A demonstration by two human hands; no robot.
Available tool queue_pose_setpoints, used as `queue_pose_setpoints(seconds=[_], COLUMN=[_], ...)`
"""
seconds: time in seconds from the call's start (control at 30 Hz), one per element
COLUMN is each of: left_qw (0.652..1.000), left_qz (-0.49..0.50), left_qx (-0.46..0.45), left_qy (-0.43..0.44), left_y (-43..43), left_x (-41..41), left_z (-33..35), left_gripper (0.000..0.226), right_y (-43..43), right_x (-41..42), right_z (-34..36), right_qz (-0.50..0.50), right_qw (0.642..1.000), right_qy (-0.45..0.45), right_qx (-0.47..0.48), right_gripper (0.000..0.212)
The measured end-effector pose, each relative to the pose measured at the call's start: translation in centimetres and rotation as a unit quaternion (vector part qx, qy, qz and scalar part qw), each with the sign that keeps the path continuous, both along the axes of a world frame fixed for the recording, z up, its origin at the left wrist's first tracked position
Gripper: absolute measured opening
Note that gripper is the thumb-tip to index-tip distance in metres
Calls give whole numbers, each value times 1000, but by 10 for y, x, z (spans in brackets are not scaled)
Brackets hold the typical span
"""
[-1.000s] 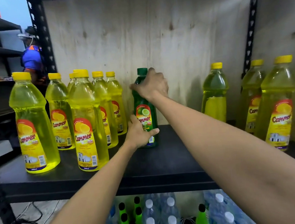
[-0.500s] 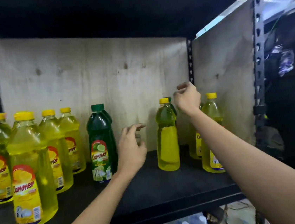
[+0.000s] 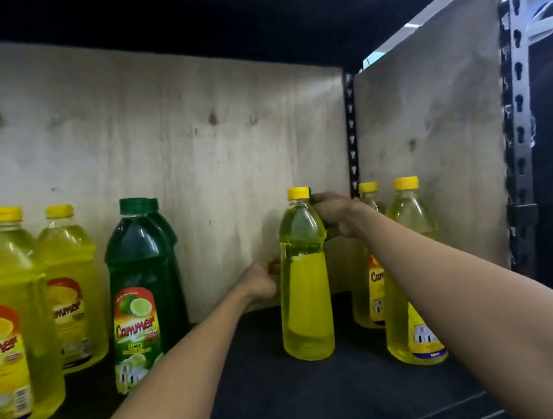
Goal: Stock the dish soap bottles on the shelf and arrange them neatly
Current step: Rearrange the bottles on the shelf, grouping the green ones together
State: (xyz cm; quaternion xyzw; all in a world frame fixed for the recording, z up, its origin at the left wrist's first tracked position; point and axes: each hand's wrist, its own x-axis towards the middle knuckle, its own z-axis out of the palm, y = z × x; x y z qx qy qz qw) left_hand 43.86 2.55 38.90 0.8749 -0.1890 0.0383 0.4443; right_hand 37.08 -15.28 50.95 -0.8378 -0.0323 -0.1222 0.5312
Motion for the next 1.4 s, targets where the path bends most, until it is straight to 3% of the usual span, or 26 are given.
queue_pose_setpoints(seconds=[0.13, 0.23, 0.3, 0.37, 0.47, 0.67, 0.93, 0.97, 1.07, 1.13, 1.2, 1.4], left_qw=[999, 997, 992, 986, 976, 949, 932, 929, 916, 895, 885, 864], left_qz=[-42, -11, -17, -36, -30, -9, 49, 63, 209, 300, 321, 270], left_qx=[-27, -37, -54, -82, -106, -133, -124, -125, -33, -87, -170, -177], left_qy=[-4, -74, -112, -141, -189, -286, -337, -342, -341, -318, -291, -386], left_y=[-4, -6, -7, -7, -1, 9, 36, 38, 23, -3, -28, -40], left_x=[28, 0, -14, -29, -58, -127, -207, -219, -237, -240, -241, -205], left_z=[-10, 10, 32, 61, 105, 170, 165, 152, 101, 67, 53, 27], left_gripper=[52, 61, 54, 50, 64, 65, 61, 71, 143, 158, 152, 100], right_y=[1, 7, 12, 18, 26, 41, 65, 72, 89, 96, 101, 92], right_x=[2, -10, -27, -48, -82, -139, -186, -190, -188, -177, -163, -136], right_z=[4, 22, 42, 65, 101, 154, 160, 155, 126, 99, 75, 63], right_qz=[-56, -95, -84, -69, -64, -79, -41, -33, -21, -6, -25, -85], right_qw=[996, 987, 981, 975, 962, 930, 926, 928, 941, 945, 948, 933], right_qy=[-23, -44, -81, -139, -218, -334, -336, -326, -264, -212, -198, -232], right_qx=[60, 123, 152, 159, 153, 130, 169, 175, 211, 250, 247, 261], right_gripper=[29, 29, 27, 37, 54, 59, 51, 52, 53, 52, 57, 54])
